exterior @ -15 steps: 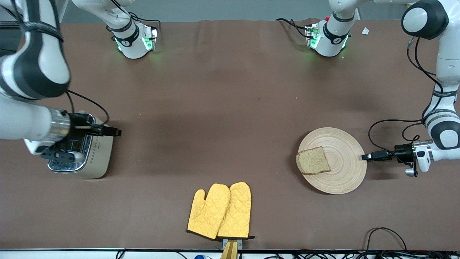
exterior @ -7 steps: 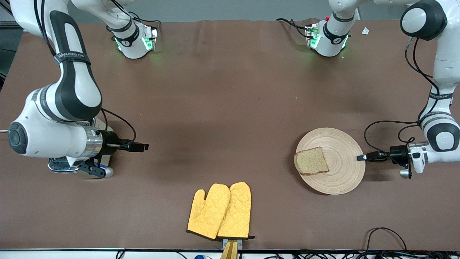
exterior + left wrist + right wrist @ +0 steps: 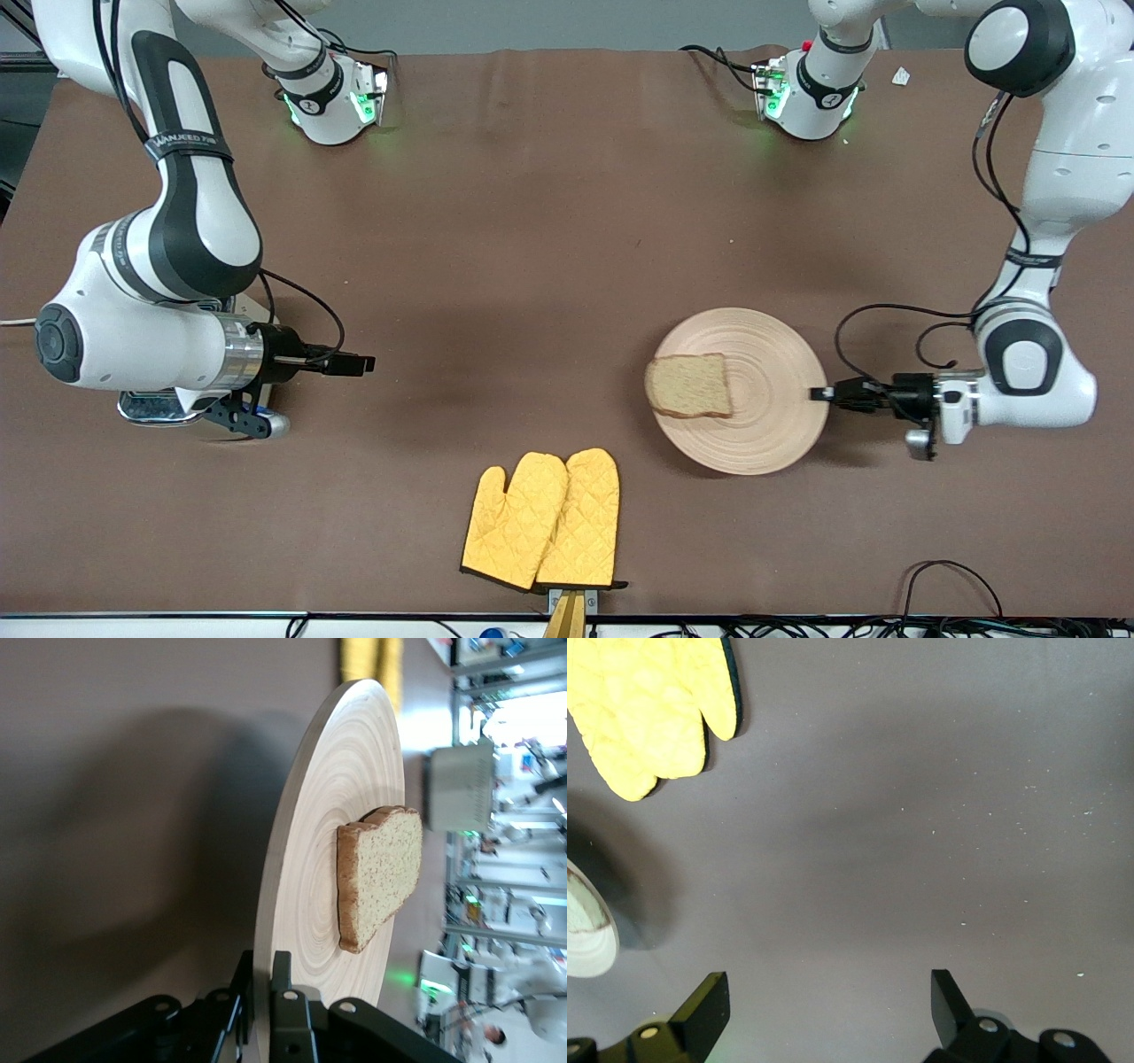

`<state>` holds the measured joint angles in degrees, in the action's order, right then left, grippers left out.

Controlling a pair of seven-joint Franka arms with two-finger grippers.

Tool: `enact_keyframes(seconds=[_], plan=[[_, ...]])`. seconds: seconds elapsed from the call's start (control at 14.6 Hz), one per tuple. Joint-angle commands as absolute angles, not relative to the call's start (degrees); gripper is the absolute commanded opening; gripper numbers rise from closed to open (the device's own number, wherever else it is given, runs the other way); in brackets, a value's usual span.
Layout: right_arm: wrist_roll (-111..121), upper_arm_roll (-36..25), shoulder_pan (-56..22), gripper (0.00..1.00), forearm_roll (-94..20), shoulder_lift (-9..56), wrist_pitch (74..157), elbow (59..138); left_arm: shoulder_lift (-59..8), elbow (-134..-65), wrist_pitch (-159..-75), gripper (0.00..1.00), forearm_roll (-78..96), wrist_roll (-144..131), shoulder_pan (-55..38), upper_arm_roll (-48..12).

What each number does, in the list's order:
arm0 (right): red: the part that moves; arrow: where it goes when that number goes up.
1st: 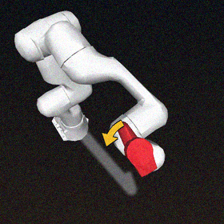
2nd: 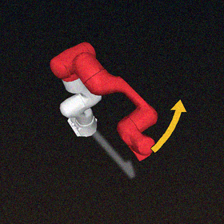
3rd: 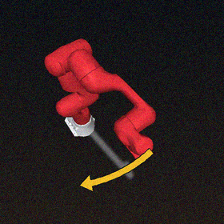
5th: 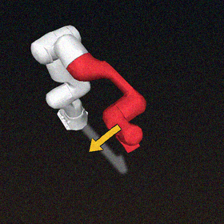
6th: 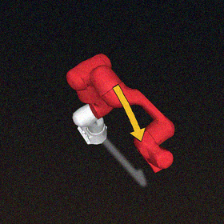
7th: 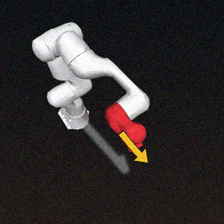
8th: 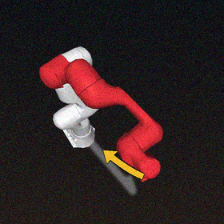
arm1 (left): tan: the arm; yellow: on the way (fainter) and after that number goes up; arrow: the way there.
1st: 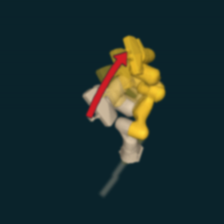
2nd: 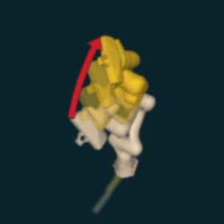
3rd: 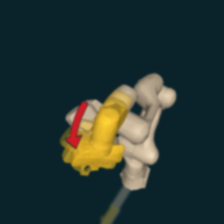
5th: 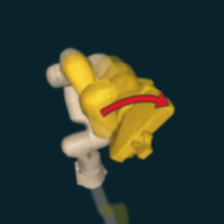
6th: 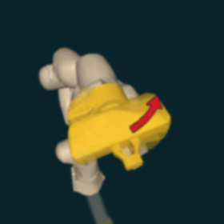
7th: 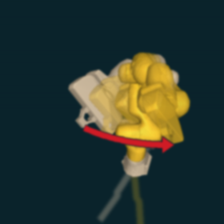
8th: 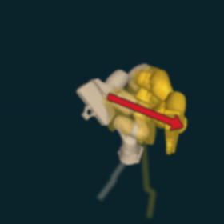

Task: Move plate and put bread in toaster
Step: 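Push the wooden plate with the left gripper toward the right gripper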

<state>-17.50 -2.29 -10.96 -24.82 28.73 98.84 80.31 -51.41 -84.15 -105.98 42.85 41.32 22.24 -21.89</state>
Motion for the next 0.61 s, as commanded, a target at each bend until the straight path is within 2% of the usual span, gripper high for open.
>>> enact_keyframes(seconds=[0.0, 0.27, 0.55], plan=[[-17.4, -2.4, -10.6, 1.00, -25.9, 29.3, 99.8, 80.6, -51.4, -84.2, -105.6, 0.00, 46.0, 41.1, 18.2, -24.1], [-16.5, -2.4, -10.3, 1.00, -25.7, 32.9, 103.5, 80.9, -51.1, -84.5, -105.9, 0.00, 48.6, 41.1, 9.3, -24.3], [-13.0, -2.4, -11.2, 1.00, -25.7, 33.4, 111.9, 89.1, -51.2, -87.9, -116.3, 0.00, 58.3, 41.5, 0.3, -24.3]])
